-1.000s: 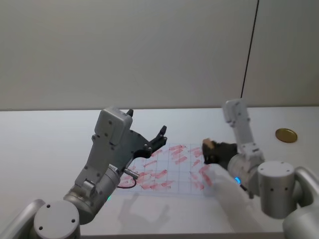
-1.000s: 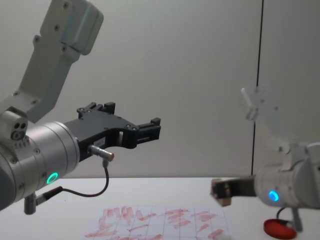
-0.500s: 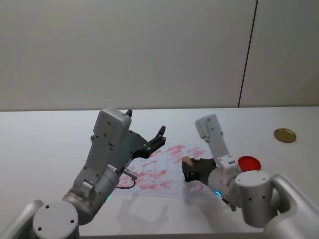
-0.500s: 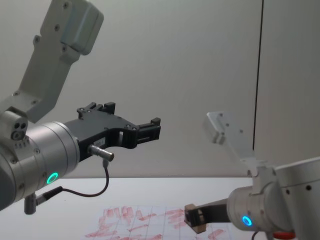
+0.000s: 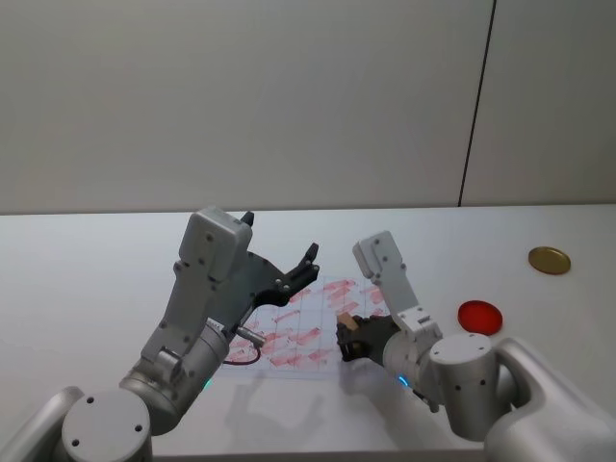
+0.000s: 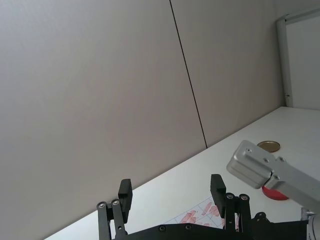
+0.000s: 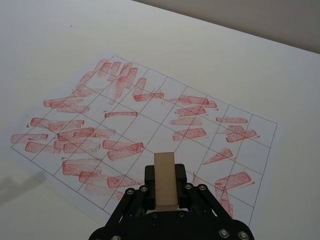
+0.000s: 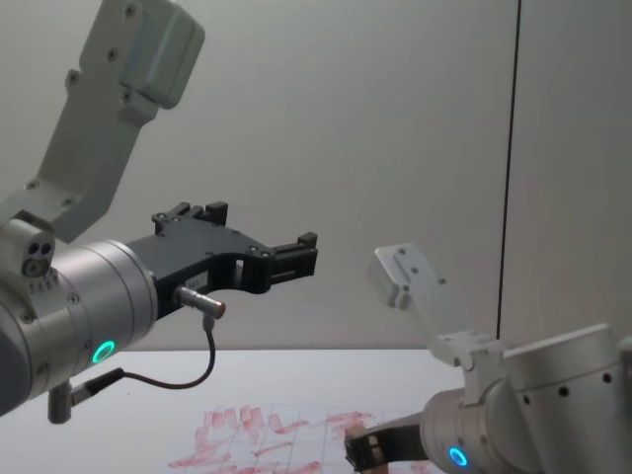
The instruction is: Use the one hand to pick up the stamp and affix it onto the A4 paper.
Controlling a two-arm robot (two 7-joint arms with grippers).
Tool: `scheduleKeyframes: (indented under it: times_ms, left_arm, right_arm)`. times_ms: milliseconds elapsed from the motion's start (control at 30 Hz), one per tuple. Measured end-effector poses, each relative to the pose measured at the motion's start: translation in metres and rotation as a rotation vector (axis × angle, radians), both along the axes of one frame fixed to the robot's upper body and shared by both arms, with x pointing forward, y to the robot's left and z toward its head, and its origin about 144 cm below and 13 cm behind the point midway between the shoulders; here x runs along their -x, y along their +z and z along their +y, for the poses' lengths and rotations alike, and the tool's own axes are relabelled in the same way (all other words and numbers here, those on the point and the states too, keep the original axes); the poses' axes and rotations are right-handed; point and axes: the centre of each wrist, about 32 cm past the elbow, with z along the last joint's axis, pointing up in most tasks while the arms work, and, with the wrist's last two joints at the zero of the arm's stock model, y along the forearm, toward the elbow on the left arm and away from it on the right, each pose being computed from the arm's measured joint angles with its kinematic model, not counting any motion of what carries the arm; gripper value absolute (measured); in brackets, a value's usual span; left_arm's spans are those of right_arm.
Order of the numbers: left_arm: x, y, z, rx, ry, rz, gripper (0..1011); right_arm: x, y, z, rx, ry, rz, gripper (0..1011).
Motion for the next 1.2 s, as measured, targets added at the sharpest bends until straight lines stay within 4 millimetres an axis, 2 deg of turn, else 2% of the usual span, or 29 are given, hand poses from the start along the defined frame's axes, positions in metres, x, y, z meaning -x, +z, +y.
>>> scheduleKeyframes:
  times_ms: [600,1200]
  left_arm:
    - [0.0,0.0,0.0,0.0,0.0,0.0,993]
    - [0.0,0.0,0.0,0.0,0.0,0.0,993]
  right_arm:
    - [-0.002,-0.017,0.006,0.023,0.017,-0.009,217]
    - [0.001,-0.027,-0.003,-0.028,-0.026,0.021,216]
